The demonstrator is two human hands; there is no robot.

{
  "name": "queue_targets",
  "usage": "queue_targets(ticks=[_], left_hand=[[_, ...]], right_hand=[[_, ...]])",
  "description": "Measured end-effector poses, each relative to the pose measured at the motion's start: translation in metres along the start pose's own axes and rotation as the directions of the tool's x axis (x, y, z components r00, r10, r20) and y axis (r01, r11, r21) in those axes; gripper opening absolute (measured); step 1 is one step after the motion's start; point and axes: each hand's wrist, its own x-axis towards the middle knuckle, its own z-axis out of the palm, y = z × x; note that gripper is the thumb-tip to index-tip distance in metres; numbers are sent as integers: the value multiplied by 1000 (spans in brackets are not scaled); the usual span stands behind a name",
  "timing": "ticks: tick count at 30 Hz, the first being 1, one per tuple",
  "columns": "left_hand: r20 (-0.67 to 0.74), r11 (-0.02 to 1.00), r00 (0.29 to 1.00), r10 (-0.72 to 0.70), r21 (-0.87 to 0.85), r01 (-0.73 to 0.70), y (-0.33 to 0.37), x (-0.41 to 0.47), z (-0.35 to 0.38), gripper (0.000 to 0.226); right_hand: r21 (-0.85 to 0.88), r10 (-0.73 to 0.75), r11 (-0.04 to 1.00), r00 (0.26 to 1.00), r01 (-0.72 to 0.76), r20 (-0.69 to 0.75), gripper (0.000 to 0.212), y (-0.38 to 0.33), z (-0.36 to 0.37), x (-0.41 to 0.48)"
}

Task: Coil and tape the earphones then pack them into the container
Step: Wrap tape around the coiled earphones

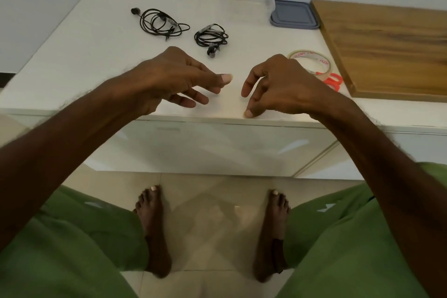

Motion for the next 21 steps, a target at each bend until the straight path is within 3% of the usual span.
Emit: queue_targets(ticks=[4,7,10,14,18,21], left_hand=[[5,1000,1000,13,-11,-13,-1,6,4,42],[-27,998,998,51,-39,-52,-2,11,4,37],[-189,990,972,138,28,-135,-3,25,0,28],[-452,965,858,246,201,-171,3,60,-19,17],[-507,891,774,380,425,-159,21,93,-22,41],[-416,763,794,443,640,-90,29,112,-5,63]], right_hand=[[-13,-43,999,999,43,-11,33,1,0,-1],[165,-86,982,996,87,-14,25,3,-9,-1],[394,-142,909,990,139,-21,22,6,-22,0],[605,-145,778,985,171,-92,19,3,-38,14],[724,-42,670,982,163,-182,17,-5,-50,44],[772,28,617,977,151,-213,19,-10,-53,66]])
